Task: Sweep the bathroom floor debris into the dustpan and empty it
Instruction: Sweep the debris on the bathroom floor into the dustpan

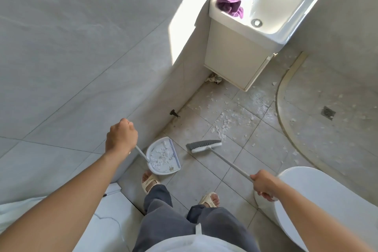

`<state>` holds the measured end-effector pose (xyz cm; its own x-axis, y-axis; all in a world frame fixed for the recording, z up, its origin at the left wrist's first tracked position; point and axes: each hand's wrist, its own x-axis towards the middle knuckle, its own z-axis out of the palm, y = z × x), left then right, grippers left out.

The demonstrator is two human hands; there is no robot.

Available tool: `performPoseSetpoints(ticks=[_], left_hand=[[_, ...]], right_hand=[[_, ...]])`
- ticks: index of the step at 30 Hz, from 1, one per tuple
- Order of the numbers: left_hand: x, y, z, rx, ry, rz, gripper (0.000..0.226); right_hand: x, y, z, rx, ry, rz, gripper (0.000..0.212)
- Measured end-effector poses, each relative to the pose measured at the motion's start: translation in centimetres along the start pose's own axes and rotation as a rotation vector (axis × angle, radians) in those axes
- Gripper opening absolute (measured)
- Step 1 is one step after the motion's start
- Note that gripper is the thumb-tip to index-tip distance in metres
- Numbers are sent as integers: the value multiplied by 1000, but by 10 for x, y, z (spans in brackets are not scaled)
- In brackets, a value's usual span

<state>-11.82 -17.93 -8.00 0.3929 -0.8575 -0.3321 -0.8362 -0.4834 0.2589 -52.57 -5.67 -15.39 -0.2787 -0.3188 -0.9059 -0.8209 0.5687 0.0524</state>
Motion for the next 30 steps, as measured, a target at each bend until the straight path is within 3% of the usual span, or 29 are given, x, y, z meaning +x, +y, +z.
performPoseSetpoints(ticks=[10,17,20,23,30], left_hand=[[0,59,36,102,-12,187,28],[-1,89,57,143,-35,223,28],[-1,96,68,144,-49,198,29],[2,100,75,152,-37,181,28],[3,111,81,121,-29,194,29]], right_hand=[[-37,98,-21,800,68,31,39],[-22,119,-15,1250,155,77,35],[4,114,-11,1387,158,145,21],[24,102,-1,1394,152,209,7],[-2,57,55,1180,-49,224,19]])
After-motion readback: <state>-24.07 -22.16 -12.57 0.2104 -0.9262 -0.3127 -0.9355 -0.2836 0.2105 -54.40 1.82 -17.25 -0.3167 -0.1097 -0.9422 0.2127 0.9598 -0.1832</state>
